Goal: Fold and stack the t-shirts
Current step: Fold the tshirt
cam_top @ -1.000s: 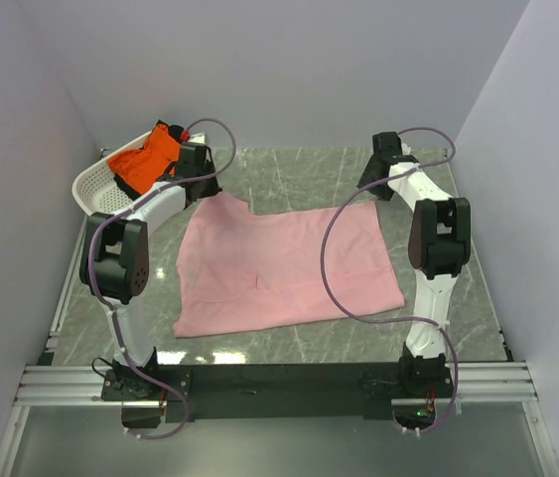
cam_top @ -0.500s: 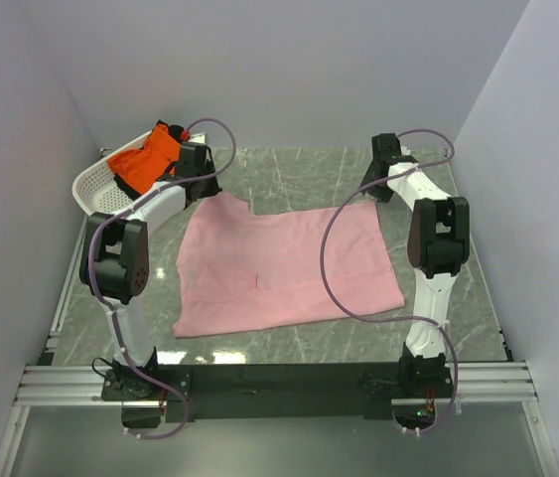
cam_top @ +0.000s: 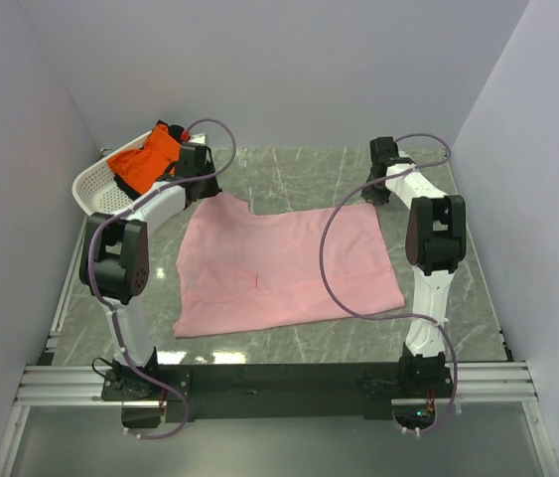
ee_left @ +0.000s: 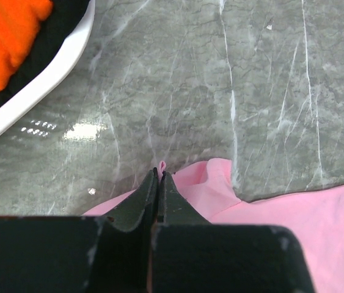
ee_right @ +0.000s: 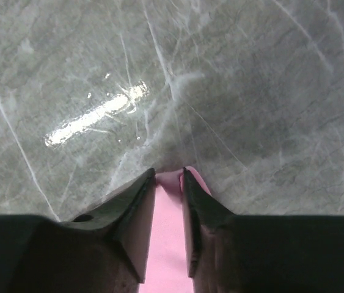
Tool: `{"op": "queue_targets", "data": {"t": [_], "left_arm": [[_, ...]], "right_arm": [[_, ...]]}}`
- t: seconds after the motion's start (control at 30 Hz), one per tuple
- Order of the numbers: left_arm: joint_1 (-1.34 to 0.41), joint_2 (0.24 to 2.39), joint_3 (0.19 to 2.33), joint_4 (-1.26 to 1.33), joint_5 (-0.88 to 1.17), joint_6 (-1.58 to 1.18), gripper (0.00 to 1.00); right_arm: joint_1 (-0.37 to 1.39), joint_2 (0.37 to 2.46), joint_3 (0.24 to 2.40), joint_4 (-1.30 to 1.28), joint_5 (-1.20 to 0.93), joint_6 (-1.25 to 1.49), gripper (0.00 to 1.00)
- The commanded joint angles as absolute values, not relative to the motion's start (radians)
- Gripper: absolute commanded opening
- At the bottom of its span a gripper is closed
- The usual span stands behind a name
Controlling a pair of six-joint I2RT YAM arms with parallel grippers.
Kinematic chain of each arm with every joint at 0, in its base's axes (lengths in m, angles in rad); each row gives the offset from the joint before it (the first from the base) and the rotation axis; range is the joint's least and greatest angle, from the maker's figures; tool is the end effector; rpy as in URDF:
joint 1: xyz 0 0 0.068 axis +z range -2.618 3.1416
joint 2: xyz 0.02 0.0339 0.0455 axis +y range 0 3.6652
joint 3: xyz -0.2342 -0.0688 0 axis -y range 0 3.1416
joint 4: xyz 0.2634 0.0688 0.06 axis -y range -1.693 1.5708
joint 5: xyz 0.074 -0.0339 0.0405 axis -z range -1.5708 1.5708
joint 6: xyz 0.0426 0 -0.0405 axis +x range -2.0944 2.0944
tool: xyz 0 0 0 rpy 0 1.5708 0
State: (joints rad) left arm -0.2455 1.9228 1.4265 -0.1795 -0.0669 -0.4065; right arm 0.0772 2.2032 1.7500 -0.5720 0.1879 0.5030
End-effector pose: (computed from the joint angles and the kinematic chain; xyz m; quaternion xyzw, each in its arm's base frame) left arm 0.4390 -0.1071 0.1878 -0.0869 0.8969 -0.1099 0.4193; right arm 0.4808 0.0292 0.1420 0.2273 0.9318 -0.0098 0.2829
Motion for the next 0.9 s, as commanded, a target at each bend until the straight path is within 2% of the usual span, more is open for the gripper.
{"op": "queue_targets", "data": {"t": [0.0, 0.03, 0.13, 0.53, 0.87], "left_arm": [[-0.247, 1.85, 1.421, -0.17, -0.055, -0.394, 0.01], [-0.248, 1.845, 1.419, -0.169, -0.055, -0.393, 0.01], [-0.247, 1.823, 1.394, -0.157, -0.066, -0.397, 0.0], [-0.249, 1.574, 1.125, -0.04, -0.055, -0.475, 0.01], [-0.29, 1.41, 0.912, -0.049, -0.058, -0.52, 0.01]], "right_arm": [[0.066, 2.207, 1.79, -0.58, 0.181, 0.509, 0.3], [0.063, 2.206, 1.789, -0.577, 0.176, 0.509, 0.19], [0.063, 2.197, 1.783, -0.566, 0.172, 0.509, 0.0], [0.063, 1.965, 1.507, -0.433, 0.12, 0.508, 0.0], [0.064, 1.75, 1.258, -0.367, 0.13, 0.511, 0.0]]}}
